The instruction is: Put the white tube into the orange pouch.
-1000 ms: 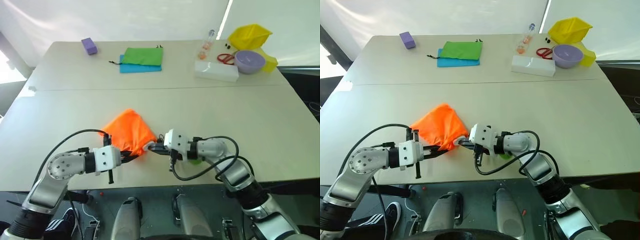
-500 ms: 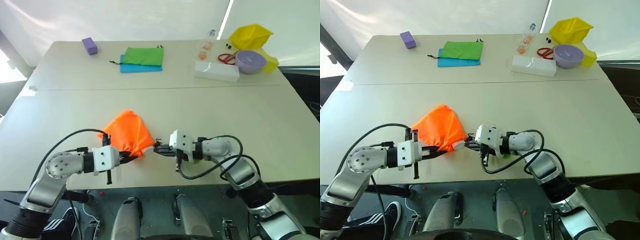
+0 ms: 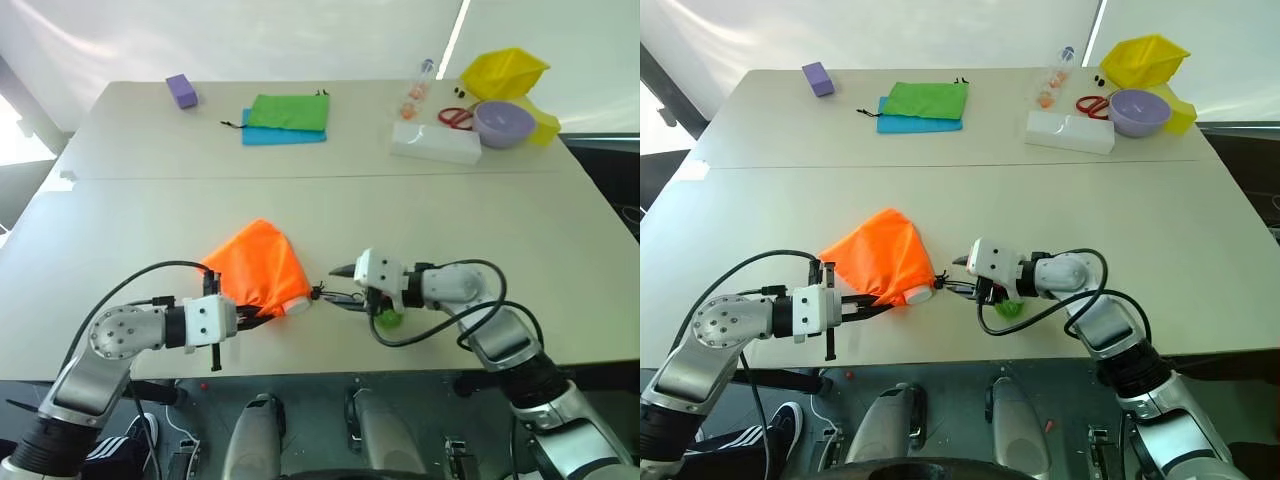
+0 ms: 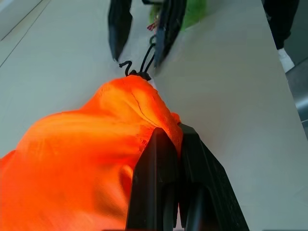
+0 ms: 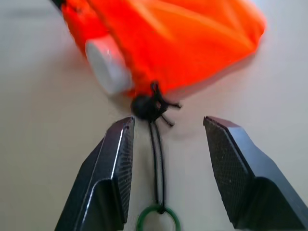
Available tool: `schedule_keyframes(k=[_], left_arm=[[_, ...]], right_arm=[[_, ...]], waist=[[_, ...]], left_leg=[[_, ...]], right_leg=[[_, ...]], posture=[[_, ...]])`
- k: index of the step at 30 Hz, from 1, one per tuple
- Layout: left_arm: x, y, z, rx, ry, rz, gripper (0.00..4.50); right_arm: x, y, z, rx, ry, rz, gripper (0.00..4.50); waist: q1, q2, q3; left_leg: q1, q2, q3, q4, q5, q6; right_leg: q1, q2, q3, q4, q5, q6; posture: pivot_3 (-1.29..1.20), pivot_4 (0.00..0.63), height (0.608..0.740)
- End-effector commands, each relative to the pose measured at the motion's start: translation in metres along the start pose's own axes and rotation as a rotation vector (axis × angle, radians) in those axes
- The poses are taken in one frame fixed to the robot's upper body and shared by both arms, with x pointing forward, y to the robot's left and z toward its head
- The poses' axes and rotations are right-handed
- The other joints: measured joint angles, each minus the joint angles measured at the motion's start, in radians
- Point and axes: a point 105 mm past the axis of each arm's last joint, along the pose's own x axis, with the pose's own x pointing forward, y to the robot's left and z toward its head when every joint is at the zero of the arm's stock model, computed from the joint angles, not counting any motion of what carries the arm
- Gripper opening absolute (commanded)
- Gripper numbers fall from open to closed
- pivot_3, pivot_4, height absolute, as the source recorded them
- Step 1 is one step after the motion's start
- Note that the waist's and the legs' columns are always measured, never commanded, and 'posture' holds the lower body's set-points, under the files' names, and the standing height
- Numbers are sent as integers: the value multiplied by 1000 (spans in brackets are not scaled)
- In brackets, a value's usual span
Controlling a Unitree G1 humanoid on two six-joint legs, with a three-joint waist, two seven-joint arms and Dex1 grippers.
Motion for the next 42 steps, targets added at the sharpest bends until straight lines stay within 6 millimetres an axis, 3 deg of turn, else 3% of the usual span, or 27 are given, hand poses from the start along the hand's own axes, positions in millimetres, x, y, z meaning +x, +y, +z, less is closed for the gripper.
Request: schedule_keyframes(k=[1, 9, 12, 18, 23, 26, 29, 35, 42], left_arm=[[-2, 3, 6, 29, -20, 8, 0], [-1, 1, 6, 26, -21, 5, 0], [-1, 1, 6, 23, -25, 5, 0], [1, -1, 9, 26, -31, -2, 0], [-1, 0, 10, 29, -28, -6, 0], [-2, 0, 10, 27, -26, -6, 0], [-1, -1, 10, 29, -27, -13, 0], [-7, -3, 17, 40, -35, -39, 0], [-12, -9, 12, 45, -16, -83, 0]], right_arm=[[-18, -7, -2, -11, 38, -18, 2356], [-66, -15, 16, 50, 28, 18, 2356], [-74, -10, 5, 59, 91, 34, 2356], [-61, -3, -22, 61, 179, 20, 2356], [-68, -1, -42, 97, 263, 26, 2356], [-73, 6, -41, 135, 259, 69, 1497], [-74, 19, -32, 175, 227, 142, 61], [-78, 33, -16, 222, 176, 206, 61], [-92, 24, -31, 217, 246, 161, 61]], waist=[[2, 0, 0], [0, 0, 0], [1, 0, 0], [-2, 0, 0], [0, 0, 0], [4, -1, 0], [4, -1, 0], [3, -1, -1], [1, -1, -1]], left_leg=[[0, 0, 0, 0, 0, 0], [0, 0, 0, 3, 0, 0], [0, 0, -1, 3, 0, 0], [0, 0, 0, 2, 0, 0], [0, 0, 0, 3, 0, 0], [0, -1, 0, 4, 0, 0], [0, -1, 0, 4, 0, 0], [0, -1, 0, 2, -1, -1], [0, -1, 0, 3, -1, -1]], right_leg=[[0, 0, 0, 0, 0, 0], [1, 0, 0, 0, -2, 4], [1, 0, 0, 0, -2, 4], [1, 0, 0, 0, -2, 4], [2, 0, 0, 0, -2, 4], [2, -1, 0, 0, -2, 4], [3, -2, 0, -1, -2, 4], [2, -1, 0, -1, -2, 4], [1, -1, 0, -1, -2, 4]], posture=[[0, 150, 740], [0, 150, 740], [0, 150, 740], [0, 150, 740], [0, 150, 740], [0, 150, 740], [0, 150, 740], [0, 150, 740], [0, 150, 740]])
